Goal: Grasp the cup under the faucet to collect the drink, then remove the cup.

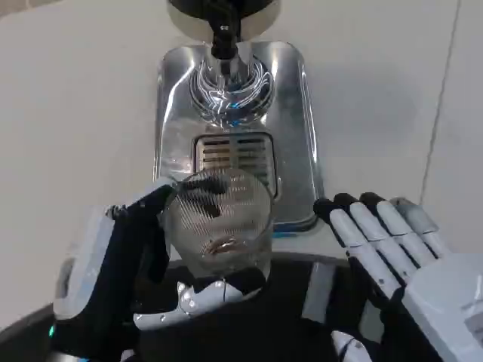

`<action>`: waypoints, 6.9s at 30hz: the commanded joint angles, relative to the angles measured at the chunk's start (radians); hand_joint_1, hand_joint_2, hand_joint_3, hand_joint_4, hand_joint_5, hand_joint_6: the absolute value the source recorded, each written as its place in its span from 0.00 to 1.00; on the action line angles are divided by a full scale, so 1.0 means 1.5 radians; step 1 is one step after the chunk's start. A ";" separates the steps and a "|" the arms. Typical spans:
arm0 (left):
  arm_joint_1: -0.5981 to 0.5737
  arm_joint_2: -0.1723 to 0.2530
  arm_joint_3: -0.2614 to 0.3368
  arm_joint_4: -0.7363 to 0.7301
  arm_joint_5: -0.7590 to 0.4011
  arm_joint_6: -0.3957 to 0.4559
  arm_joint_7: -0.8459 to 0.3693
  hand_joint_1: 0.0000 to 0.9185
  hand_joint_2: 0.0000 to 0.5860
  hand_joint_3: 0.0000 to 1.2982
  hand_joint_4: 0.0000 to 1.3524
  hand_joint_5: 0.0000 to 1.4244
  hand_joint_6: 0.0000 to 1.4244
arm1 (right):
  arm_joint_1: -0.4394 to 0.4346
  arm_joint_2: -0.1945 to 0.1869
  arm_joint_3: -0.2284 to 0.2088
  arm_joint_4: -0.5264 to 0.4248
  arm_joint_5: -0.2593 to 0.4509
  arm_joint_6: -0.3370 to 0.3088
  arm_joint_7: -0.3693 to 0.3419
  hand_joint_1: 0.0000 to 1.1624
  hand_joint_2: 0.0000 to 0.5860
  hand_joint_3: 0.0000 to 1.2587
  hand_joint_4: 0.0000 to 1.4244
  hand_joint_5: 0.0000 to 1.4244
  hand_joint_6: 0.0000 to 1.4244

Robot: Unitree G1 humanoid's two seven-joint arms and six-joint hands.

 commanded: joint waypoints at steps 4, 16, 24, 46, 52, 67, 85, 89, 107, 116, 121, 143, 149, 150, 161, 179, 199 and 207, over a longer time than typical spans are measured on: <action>0.008 -0.003 0.002 0.002 -0.011 -0.002 0.002 0.73 0.21 0.90 0.92 0.96 1.00 | 0.012 0.005 0.002 0.003 -0.001 0.001 -0.002 0.00 1.00 0.00 0.00 0.00 0.00; -0.026 -0.015 0.005 0.042 0.006 0.013 0.020 0.73 0.21 0.90 0.92 0.96 1.00 | 0.015 0.011 -0.011 -0.002 0.003 0.006 -0.005 0.00 1.00 0.00 0.00 0.00 0.00; -0.121 -0.037 -0.002 0.118 0.039 0.039 0.068 0.73 0.21 0.90 0.92 0.96 1.00 | 0.019 0.041 -0.008 -0.019 -0.024 0.041 0.014 0.00 0.99 0.00 0.00 0.00 0.00; -0.509 -0.002 -0.050 0.612 0.077 0.040 0.262 0.73 0.21 0.90 0.91 0.96 1.00 | -0.033 0.076 0.000 -0.064 -0.071 0.104 0.104 0.00 0.99 0.00 0.00 0.00 0.00; -0.519 0.014 -0.067 0.649 0.082 0.038 0.295 0.66 0.21 0.80 0.81 0.89 0.95 | -0.046 0.076 0.002 -0.061 -0.072 0.115 0.112 0.00 0.99 0.00 0.00 0.00 0.00; -0.450 0.052 -0.072 0.559 0.035 0.020 0.210 0.13 0.03 0.22 0.09 0.38 0.45 | -0.016 0.070 0.008 -0.051 -0.051 0.096 0.070 0.00 0.99 0.00 0.00 0.00 0.00; -0.190 0.124 0.051 0.177 -0.004 0.056 0.113 0.05 0.00 0.11 0.00 0.21 0.21 | -0.172 0.121 0.042 -0.056 0.081 0.207 0.118 0.00 0.99 0.00 0.00 0.00 0.00; -0.087 0.147 0.097 0.111 0.012 0.051 0.103 0.12 0.07 0.08 0.00 0.15 0.15 | -0.238 0.127 0.045 -0.038 0.132 0.263 0.144 0.00 0.98 0.00 0.00 0.00 0.00; 0.092 0.113 0.101 0.001 0.103 0.089 0.089 0.18 0.13 0.03 0.00 0.10 0.10 | -0.459 0.097 0.028 0.025 0.357 0.426 0.189 0.06 1.00 0.00 0.00 0.00 0.00; 0.105 0.110 0.096 0.000 0.121 0.092 0.092 0.18 0.13 0.02 0.00 0.08 0.09 | -0.477 0.079 0.026 0.061 0.480 0.409 0.163 0.08 0.99 0.00 0.00 0.00 0.00; 0.109 0.108 0.096 0.003 0.123 0.092 0.094 0.17 0.14 0.02 0.00 0.08 0.09 | -0.517 0.070 0.044 0.059 0.512 0.418 0.150 0.08 0.99 0.00 0.00 0.00 0.00; 0.102 0.113 0.108 0.033 0.109 0.088 0.096 0.16 0.14 0.03 0.00 0.08 0.09 | -0.720 0.088 0.095 0.239 0.604 0.468 0.105 0.09 0.97 0.00 0.00 0.00 0.00; 0.102 0.114 0.107 0.042 0.108 0.084 0.098 0.16 0.14 0.03 0.00 0.08 0.09 | -0.749 0.091 0.115 0.245 0.613 0.470 0.101 0.08 0.97 0.00 0.00 0.00 0.00; 0.102 0.114 0.107 0.043 0.108 0.084 0.099 0.16 0.14 0.03 0.00 0.08 0.09 | -0.751 0.090 0.118 0.243 0.614 0.469 0.102 0.08 0.97 0.00 0.00 0.00 0.00; 0.094 0.110 0.110 0.062 0.103 0.085 0.104 0.16 0.13 0.03 0.00 0.08 0.09 | -0.777 0.086 0.146 0.273 0.631 0.489 0.112 0.07 0.95 0.00 0.00 0.00 0.00; 0.093 0.108 0.105 0.077 0.101 0.084 0.114 0.16 0.13 0.03 0.00 0.08 0.09 | -0.802 0.050 0.175 0.308 0.658 0.471 0.155 0.03 0.93 0.00 0.00 0.00 0.00; 0.069 0.109 0.100 0.086 0.114 0.112 0.113 0.07 0.10 0.00 0.00 0.08 0.10 | -0.880 -0.095 0.312 0.248 0.400 0.478 0.231 0.00 0.86 0.00 0.00 0.00 0.00; 0.031 0.107 0.087 0.106 0.116 0.129 0.120 0.06 0.09 0.00 0.00 0.08 0.10 | -0.888 -0.100 0.321 0.264 0.302 0.484 0.260 0.00 0.90 0.00 0.00 0.00 0.00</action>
